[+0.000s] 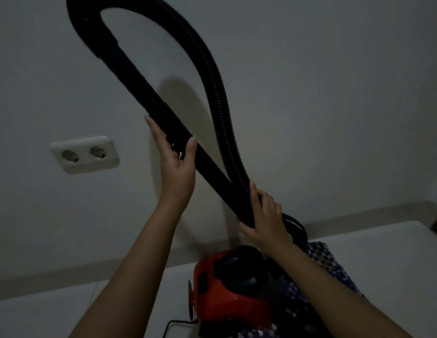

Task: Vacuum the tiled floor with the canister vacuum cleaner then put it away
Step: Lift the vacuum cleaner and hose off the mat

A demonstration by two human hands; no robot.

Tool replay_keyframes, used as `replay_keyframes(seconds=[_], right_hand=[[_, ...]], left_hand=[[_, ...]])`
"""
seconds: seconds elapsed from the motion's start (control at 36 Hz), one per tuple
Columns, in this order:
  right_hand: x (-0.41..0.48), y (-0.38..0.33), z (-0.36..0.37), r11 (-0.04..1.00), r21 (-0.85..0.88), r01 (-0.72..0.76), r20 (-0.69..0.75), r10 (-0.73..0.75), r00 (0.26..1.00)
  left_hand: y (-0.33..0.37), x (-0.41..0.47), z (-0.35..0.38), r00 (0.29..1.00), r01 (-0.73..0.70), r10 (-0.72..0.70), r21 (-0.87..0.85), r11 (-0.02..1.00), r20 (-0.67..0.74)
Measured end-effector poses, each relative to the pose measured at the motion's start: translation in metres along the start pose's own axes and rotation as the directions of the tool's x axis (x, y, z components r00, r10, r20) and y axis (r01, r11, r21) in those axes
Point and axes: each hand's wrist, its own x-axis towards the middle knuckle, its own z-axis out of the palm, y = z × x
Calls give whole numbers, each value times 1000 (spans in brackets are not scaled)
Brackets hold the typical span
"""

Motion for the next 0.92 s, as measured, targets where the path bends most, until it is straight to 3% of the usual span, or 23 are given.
replay_keyframes(seconds=[0.31, 0.39, 0.47, 0.53, 0.56, 0.61, 0.69, 0.81, 0.92], right_hand=[[-8, 78, -16, 997, -54, 63, 166, -53, 985], [-9, 93, -13, 993, -88, 75, 170, -59, 984], [-8, 101, -10, 992, -97, 81, 180, -63, 982], [-6, 103, -8, 991, -104, 84, 176, -64, 982], [-6, 104, -7, 991, -107, 85, 172, -65, 983], [-5, 105, -5, 990, -112, 85, 166, -66, 984], [-5, 109, -4, 989, -124, 86, 152, -66, 986], [-6, 114, -2, 988, -130, 85, 139, -67, 988], [-10, 116, -3, 987, -148, 63, 112, -46, 993]], left_hand=[[-49, -55, 25, 973, 196, -210, -133, 971, -98], [-66, -74, 32, 977, 201, -209, -125, 972, -48], [-97, -105, 31, 972, 190, -200, 88, 978, 121], [-122, -130, 28, 898, 201, -286, 268, 942, 333], [-134, -143, 26, 823, 176, -343, 370, 912, 453], [-157, -163, 23, 651, 7, -432, 565, 825, 624], [-184, -177, 25, 465, -264, -516, 669, 695, 720], [-206, -177, 35, 421, -406, -540, 684, 606, 729], [-216, -166, 35, 338, -251, -582, 667, 702, 740]])
